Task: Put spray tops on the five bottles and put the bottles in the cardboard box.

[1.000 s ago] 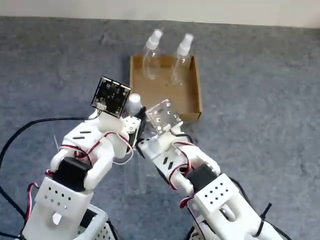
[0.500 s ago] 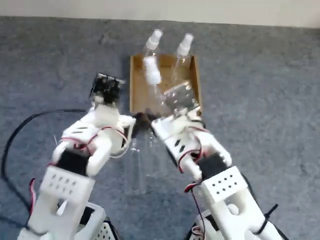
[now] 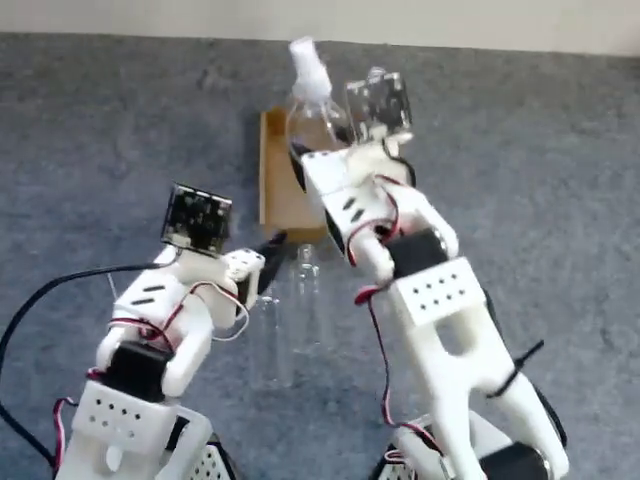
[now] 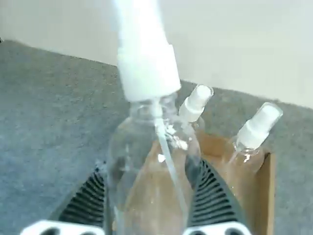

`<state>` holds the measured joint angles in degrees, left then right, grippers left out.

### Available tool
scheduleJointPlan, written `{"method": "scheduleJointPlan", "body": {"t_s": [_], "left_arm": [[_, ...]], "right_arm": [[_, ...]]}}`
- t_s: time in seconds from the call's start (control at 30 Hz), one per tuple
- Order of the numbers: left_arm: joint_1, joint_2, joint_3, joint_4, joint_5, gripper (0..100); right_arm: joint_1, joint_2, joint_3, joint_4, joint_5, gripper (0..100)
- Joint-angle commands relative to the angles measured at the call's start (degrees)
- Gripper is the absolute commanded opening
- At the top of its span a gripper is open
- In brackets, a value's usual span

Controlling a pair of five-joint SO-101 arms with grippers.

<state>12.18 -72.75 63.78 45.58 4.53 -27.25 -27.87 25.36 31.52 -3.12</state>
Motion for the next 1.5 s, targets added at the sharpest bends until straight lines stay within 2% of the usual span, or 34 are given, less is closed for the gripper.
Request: {"method": "scheduleJointPlan", "body": {"t_s": [0.0, 0.23, 0.5, 0.73, 0.87, 1.0, 1.07, 1.2, 1.3, 1.47], "left_arm": [[1.36, -0.84, 1.71, -5.80, 0.09, 34], [0.84, 4.09, 1.45, -10.20, 0.00, 34], [-4.97, 13.58, 1.27, -19.16, -0.18, 34], [-4.88, 15.43, 1.27, -19.69, -0.26, 34], [-4.88, 15.43, 1.45, -19.60, -0.35, 34], [-5.85, 15.34, 1.36, -19.52, -0.35, 33], [-8.31, 15.34, 1.36, -19.52, -0.18, 29], [-15.60, 15.34, 1.10, -19.87, 0.09, 11], [-17.89, 15.34, 0.04, -19.69, 2.29, 0], [-18.07, 15.34, -0.04, -19.78, 3.08, 1]], "right_arm": [[-4.18, 1.36, -8.57, 7.34, -1.23, 0.3], [-9.54, 1.80, -11.30, 15.78, -1.23, 0.3], [-9.71, -2.51, -11.38, 19.91, -0.88, 0.3], [-8.48, -5.32, -11.12, 19.65, 1.76, 0.3], [-4.00, -4.53, -11.12, 12.00, 1.85, 0.3], [-0.84, 4.00, -11.56, 5.32, 1.85, 0.3], [-0.84, 9.63, -11.65, 1.80, 1.85, 0.3], [-0.84, 19.12, -11.65, -10.42, 1.85, 0.3], [-0.40, 24.31, -11.65, -16.84, 1.85, 0.3], [-0.13, 30.29, -11.65, -23.25, 1.93, 0.3]]}}
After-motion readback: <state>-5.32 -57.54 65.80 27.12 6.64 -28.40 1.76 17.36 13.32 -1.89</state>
